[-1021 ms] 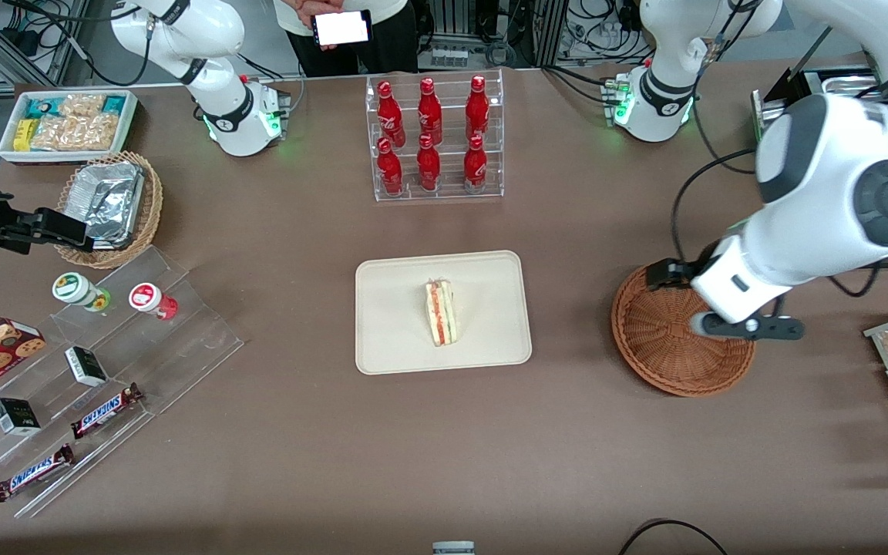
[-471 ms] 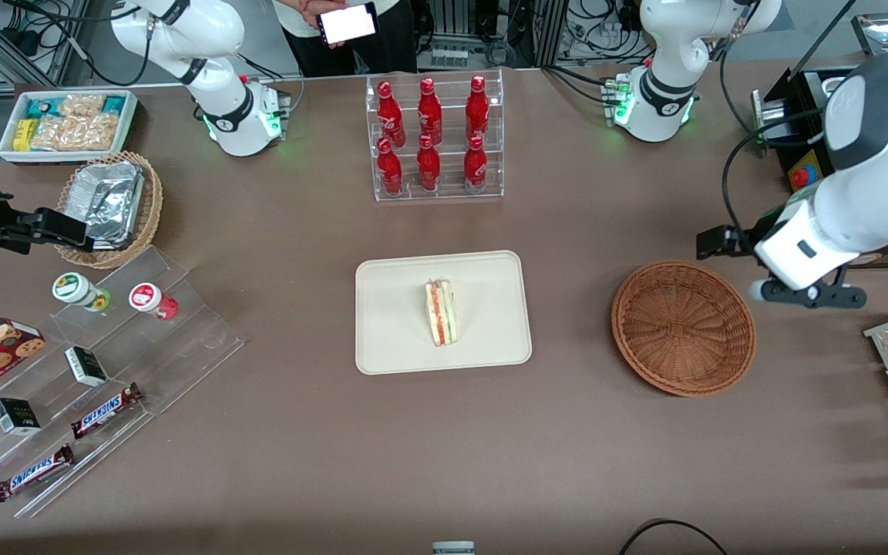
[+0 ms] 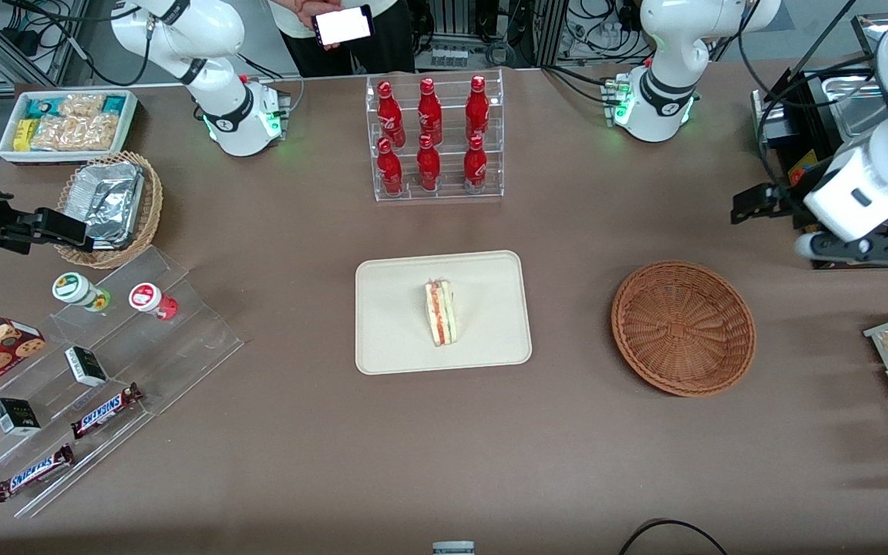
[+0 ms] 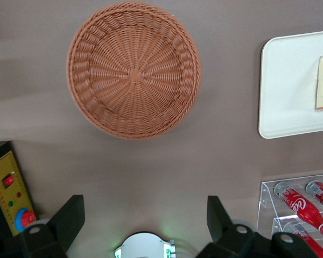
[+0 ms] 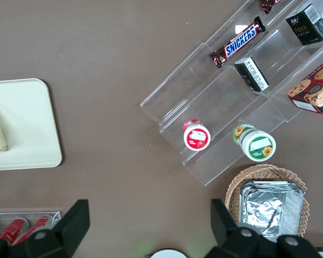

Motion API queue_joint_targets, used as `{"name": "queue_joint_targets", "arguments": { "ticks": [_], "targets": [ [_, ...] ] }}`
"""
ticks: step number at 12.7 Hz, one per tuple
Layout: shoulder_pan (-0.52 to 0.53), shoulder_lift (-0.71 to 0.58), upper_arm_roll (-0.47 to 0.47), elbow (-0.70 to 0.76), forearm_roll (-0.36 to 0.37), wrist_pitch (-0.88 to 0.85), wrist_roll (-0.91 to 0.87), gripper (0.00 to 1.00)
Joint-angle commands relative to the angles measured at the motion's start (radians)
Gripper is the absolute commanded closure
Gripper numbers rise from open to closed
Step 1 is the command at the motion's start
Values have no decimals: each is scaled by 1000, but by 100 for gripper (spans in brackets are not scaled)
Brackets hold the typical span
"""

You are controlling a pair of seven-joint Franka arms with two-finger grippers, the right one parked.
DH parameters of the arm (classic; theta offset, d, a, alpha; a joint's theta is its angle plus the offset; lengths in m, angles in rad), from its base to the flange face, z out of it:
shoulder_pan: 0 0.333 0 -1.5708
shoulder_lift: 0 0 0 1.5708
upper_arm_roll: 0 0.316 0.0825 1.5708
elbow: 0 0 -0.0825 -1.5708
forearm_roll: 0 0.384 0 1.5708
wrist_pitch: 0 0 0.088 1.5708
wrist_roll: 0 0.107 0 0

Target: Place sandwich from basket to tray

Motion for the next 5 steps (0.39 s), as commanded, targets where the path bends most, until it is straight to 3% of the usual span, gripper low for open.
{"name": "queue_joint_targets", "arguments": {
  "ticks": [1, 5],
  "targets": [
    [11, -79, -4, -27, 74, -42, 17, 0],
    [13, -96, 28, -21, 78, -41, 15, 0]
  ]
}}
